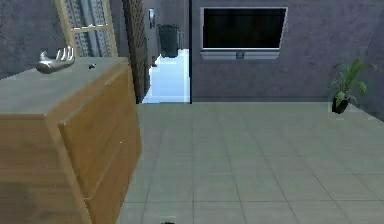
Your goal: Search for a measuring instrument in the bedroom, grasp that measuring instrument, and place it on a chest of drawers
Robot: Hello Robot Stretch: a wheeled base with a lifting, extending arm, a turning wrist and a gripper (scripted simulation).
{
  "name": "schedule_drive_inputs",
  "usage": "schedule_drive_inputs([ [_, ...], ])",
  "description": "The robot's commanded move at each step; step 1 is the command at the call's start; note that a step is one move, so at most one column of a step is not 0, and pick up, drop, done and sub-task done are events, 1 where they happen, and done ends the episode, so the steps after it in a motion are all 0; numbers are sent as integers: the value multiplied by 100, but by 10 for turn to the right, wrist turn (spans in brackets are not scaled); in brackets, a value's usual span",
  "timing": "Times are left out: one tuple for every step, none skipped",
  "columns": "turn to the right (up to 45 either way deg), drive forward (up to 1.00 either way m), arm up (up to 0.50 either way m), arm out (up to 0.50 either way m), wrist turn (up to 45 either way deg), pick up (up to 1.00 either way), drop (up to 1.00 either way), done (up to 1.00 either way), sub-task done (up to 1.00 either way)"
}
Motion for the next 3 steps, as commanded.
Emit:
schedule_drive_inputs([
  [0, 100, 0, 0, 0, 0, 0, 0, 0],
  [-60, 0, 0, 0, 0, 0, 0, 0, 0],
  [0, 35, 0, 0, 0, 0, 0, 0, 0],
])
